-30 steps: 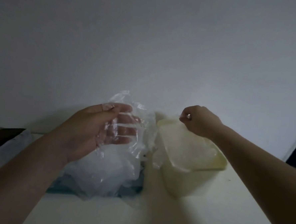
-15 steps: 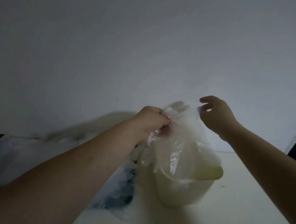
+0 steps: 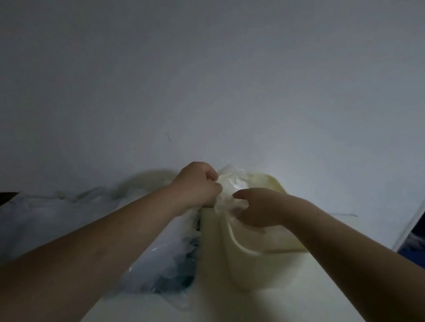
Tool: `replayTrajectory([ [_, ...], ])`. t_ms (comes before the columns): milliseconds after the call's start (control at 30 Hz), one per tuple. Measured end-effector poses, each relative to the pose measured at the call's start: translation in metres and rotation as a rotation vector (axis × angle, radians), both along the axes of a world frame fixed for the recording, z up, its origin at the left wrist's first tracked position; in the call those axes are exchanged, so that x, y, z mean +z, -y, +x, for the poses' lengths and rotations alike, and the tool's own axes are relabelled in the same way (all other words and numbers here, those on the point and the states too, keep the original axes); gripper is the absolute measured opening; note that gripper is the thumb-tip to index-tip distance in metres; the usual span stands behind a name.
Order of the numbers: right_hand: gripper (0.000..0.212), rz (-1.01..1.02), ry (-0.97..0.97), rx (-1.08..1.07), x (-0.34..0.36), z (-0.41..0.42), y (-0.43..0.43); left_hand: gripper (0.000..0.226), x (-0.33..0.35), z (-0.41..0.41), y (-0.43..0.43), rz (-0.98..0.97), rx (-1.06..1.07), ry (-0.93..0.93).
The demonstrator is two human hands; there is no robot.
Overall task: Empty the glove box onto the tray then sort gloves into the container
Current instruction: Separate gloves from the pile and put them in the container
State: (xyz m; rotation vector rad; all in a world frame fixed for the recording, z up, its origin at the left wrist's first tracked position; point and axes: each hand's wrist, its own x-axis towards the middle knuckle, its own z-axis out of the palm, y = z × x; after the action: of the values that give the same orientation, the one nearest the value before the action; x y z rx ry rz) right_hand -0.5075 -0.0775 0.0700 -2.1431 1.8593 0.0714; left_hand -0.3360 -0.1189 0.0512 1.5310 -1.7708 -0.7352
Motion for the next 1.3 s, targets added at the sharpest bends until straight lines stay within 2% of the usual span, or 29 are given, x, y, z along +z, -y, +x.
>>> replayTrajectory([
  [133,0.048,-0.144,-0.21,-0.016,0.012,0.001,-0.004,0.01,0.004,-0.001,-0.025,0.003,-0.111,-0.066],
  [200,0.045,-0.237,-0.279,-0.01,0.02,-0.003,-0.009,0.012,0.009,-0.009,-0.03,0.041,-0.173,-0.051],
  [300,0.054,-0.269,-0.179,0.037,0.033,-0.011,-0.016,0.019,0.013,-0.024,-0.036,0.158,-0.265,0.101],
  [367,0.066,-0.192,-0.106,0.087,0.042,-0.015,-0.022,0.02,0.013,-0.033,-0.04,0.219,-0.299,0.191],
  [433,0.067,-0.123,-0.025,0.124,0.048,-0.014,-0.026,0.021,0.011,-0.036,-0.041,0.231,-0.307,0.232],
  [533,0.058,-0.063,0.038,0.083,0.038,-0.004,-0.017,0.024,0.007,-0.03,-0.038,0.158,-0.236,0.166],
  [633,0.04,0.092,-0.092,0.072,0.009,0.008,0.008,0.023,0.006,-0.009,-0.036,-0.058,-0.097,0.054],
  [733,0.05,0.167,-0.207,0.101,-0.022,0.012,0.021,0.019,0.003,0.017,-0.039,-0.158,-0.024,0.013],
  [800,0.054,0.18,-0.298,0.128,-0.042,0.014,0.024,0.014,-0.008,0.042,-0.041,-0.154,-0.036,0.118],
  [867,0.056,0.185,-0.341,0.089,-0.057,0.015,0.028,0.01,-0.025,0.069,-0.043,-0.123,-0.059,0.308],
  [967,0.054,0.201,-0.346,0.083,-0.042,0.021,0.022,0.03,-0.048,0.106,-0.05,-0.072,-0.016,0.522],
  [1067,0.051,0.11,-0.327,0.056,-0.008,0.023,0.012,0.042,-0.072,0.132,-0.054,0.025,0.007,0.581],
  [1133,0.047,0.015,-0.348,0.036,0.009,0.026,0.007,0.039,-0.087,0.145,-0.055,0.036,0.026,0.599],
  [1200,0.044,-0.11,-0.315,0.029,0.023,0.036,-0.003,0.033,-0.098,0.154,-0.055,-0.015,0.037,0.575],
  [1300,0.031,-0.321,-0.159,0.047,0.035,0.063,-0.025,0.024,-0.104,0.158,-0.055,-0.148,0.026,0.64],
])
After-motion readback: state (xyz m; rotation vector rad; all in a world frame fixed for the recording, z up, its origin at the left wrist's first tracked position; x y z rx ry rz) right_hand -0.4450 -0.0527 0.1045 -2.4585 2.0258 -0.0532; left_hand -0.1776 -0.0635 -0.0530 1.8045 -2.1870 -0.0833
